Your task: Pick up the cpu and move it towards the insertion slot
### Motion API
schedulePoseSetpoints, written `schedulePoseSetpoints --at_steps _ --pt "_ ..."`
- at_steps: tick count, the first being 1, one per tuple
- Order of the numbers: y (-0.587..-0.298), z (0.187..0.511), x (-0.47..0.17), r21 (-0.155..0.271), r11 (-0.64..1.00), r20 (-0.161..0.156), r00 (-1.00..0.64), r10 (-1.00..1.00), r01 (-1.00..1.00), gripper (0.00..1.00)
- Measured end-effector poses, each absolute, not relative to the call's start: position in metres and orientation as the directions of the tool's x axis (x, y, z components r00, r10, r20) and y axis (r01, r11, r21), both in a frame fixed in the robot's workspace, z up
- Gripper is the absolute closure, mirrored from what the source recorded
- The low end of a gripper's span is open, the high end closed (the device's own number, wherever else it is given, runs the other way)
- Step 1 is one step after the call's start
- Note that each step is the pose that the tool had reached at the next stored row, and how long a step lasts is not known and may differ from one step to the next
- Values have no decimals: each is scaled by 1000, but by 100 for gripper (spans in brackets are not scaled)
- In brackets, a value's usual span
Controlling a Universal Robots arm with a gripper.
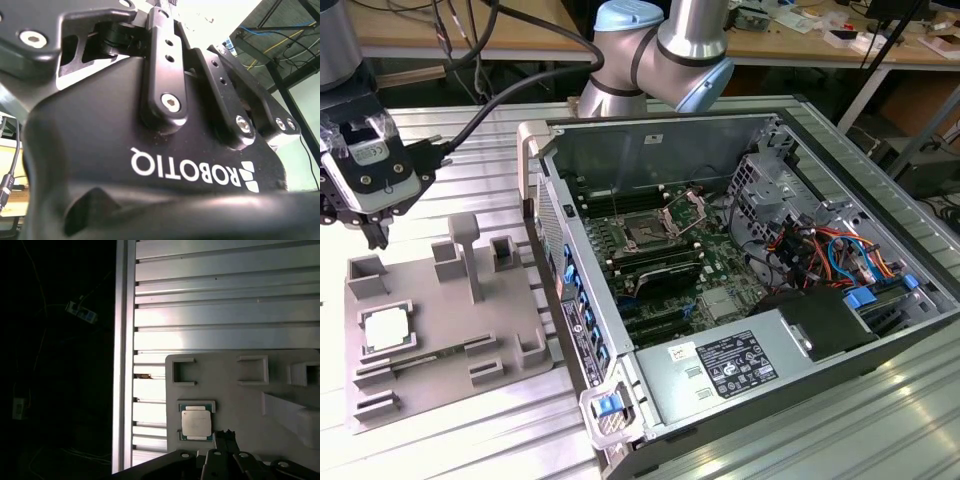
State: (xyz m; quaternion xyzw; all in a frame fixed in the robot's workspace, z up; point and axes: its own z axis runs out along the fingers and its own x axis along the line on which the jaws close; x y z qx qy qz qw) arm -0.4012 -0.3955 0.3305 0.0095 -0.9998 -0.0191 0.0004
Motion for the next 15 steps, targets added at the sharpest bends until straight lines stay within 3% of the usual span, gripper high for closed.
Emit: schedulePoseSetpoints --at_steps 15 --pt "-396 328 -401 38 999 0 -1000 -19 -19 89"
